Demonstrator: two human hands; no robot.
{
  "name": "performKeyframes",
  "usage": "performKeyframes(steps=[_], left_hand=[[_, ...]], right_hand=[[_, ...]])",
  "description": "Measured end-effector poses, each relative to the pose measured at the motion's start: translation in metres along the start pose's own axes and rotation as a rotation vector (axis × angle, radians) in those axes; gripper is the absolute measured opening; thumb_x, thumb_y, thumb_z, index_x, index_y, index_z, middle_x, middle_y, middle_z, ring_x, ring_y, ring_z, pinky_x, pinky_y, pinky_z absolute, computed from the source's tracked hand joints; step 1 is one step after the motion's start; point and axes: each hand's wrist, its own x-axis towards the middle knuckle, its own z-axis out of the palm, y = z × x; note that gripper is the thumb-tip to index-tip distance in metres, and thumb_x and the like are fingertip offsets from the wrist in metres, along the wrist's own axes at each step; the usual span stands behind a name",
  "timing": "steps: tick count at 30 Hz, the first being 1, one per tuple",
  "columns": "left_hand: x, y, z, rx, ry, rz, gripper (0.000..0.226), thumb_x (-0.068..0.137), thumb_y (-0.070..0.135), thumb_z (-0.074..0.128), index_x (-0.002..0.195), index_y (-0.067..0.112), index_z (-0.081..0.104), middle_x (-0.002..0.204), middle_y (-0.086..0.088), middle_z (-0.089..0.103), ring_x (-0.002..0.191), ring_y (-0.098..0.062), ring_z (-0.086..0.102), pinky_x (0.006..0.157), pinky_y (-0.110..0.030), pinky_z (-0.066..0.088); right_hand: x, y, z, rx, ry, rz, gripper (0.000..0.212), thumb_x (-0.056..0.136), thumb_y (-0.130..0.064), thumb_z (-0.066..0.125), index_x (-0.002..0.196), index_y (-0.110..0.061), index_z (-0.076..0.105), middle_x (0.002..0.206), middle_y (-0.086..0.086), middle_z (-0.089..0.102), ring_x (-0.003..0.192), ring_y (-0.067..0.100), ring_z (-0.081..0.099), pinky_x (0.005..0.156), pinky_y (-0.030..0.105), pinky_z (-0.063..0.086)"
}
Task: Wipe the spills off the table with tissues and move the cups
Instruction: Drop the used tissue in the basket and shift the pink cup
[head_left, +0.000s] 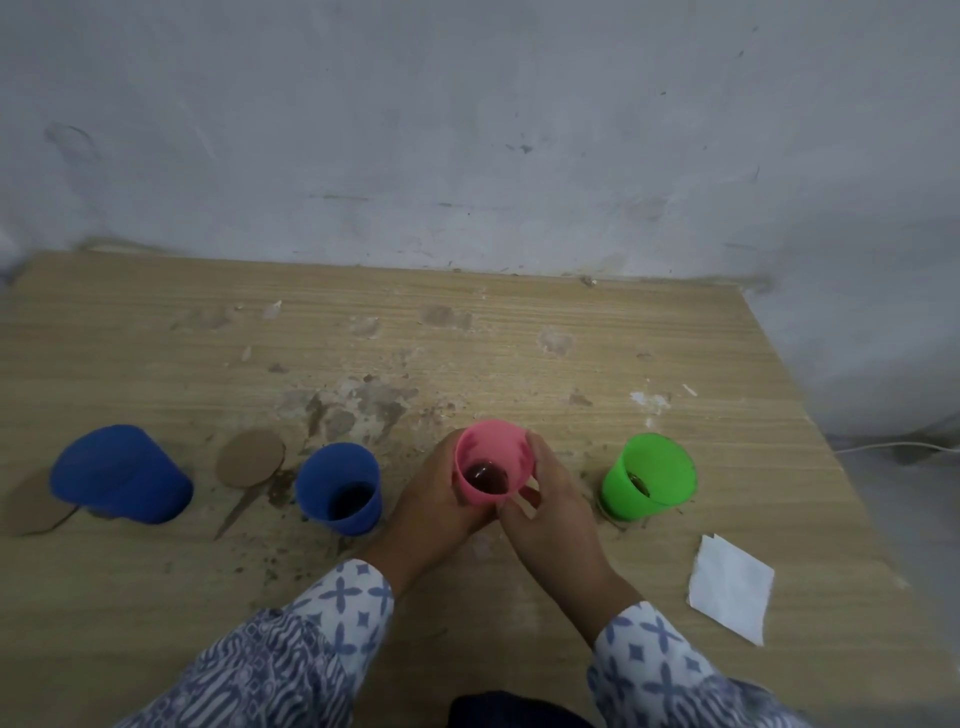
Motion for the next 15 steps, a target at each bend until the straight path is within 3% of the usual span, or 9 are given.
performKeyframes(steps=[15], left_hand=[[0.003,-0.011,-0.003,-0.007,0.004,-0.059,0.079,0.066,0.039,0.084,0.133,0.036,0.043,0.125,0.014,0.056,0.114,-0.004,0.055,0.096,-0.037,0.051]], right_hand=[[0.009,0.001,0.009,-0.043,-0.057,0.019,0.071,0.084,-0.022,0.061,0.144,-0.023,0.024,0.141,0.007,0.042,0.12,0.021,0.049,0.095,0.039,0.049]])
